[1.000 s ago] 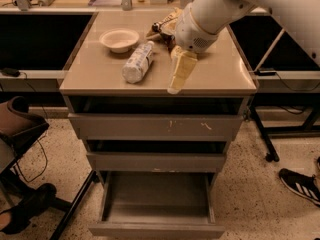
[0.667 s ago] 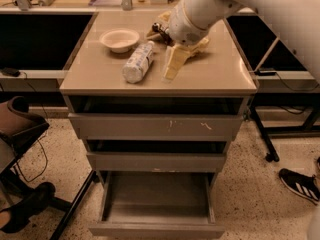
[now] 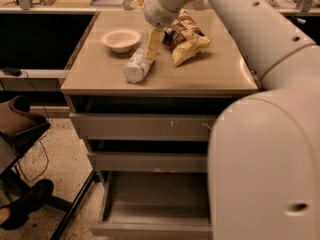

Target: Place blue plastic bottle into bottom drawer

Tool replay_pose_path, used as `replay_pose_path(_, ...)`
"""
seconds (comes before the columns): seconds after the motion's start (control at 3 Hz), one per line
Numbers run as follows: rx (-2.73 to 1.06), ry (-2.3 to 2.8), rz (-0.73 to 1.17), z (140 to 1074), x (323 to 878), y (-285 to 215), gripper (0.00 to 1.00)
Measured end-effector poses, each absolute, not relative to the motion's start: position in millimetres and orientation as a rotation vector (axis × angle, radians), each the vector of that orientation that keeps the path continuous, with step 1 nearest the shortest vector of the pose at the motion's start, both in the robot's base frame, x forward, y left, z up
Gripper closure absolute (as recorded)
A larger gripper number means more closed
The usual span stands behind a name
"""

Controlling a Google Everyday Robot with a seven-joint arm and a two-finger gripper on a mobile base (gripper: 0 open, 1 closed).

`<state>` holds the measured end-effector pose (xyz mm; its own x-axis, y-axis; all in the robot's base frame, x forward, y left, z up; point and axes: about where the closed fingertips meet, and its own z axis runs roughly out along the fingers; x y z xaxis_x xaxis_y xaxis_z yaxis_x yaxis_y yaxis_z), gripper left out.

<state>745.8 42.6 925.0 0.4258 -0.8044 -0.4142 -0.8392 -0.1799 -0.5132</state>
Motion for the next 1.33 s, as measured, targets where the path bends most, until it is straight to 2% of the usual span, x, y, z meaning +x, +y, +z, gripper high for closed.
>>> replay_pose_path(0.67, -2.023, 1.345, 0.002, 938.4, 753.9, 49.1, 0.00)
replay_pose_path(1.33, -2.219, 1.259, -0.329, 915.2, 747.6, 93.4, 0.00)
